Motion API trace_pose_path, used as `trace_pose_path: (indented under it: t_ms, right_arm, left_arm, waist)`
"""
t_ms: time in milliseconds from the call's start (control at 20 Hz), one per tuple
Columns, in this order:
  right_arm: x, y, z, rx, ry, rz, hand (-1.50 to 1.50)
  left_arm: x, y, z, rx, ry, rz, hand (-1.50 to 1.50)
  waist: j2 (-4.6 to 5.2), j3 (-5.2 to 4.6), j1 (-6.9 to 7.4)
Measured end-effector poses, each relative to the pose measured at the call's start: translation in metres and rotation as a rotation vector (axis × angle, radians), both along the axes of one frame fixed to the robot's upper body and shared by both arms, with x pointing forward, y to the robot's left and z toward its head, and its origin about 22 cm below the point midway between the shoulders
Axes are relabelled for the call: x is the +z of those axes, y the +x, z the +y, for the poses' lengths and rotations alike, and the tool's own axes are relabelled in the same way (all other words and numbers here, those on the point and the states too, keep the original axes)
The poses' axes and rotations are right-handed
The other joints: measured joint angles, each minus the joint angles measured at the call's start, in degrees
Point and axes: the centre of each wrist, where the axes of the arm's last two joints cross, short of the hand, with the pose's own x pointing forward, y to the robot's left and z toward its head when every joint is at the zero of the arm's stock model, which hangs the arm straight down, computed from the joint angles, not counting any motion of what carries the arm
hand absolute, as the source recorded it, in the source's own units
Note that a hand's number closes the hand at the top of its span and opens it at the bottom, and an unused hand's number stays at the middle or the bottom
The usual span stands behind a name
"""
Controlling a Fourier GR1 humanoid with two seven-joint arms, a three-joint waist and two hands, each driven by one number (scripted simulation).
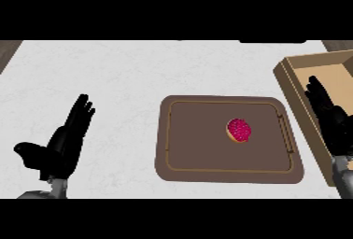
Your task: Pick the cupcake from the tray and place it in the cardboard box
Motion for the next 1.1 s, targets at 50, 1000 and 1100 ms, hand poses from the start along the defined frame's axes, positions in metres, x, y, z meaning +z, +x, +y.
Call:
trace_pose_path:
  t_ms: [50,1000,1100]
  right_arm:
    - [-0.002,0.000,-0.007,-0.018,0.008,-0.007,1.50]
    - [0.009,-0.024,-0.088,-0.085,-0.257,-0.106,-1.50]
    - [0.029,-0.023,-0.089,0.003,-0.332,-0.031,-1.50]
  left_arm:
    - [0.003,0.001,0.003,0.003,-0.002,-0.002,0.00]
    - [0.026,0.020,0.014,0.077,-0.075,-0.020,0.00]
    - [0.024,0.019,0.014,0.080,-0.076,-0.019,0.00]
  waist:
    - [-0.21,0.10,0.04]
    - [-1.01,0.41,-0.21]
    - [-1.09,0.33,-0.21]
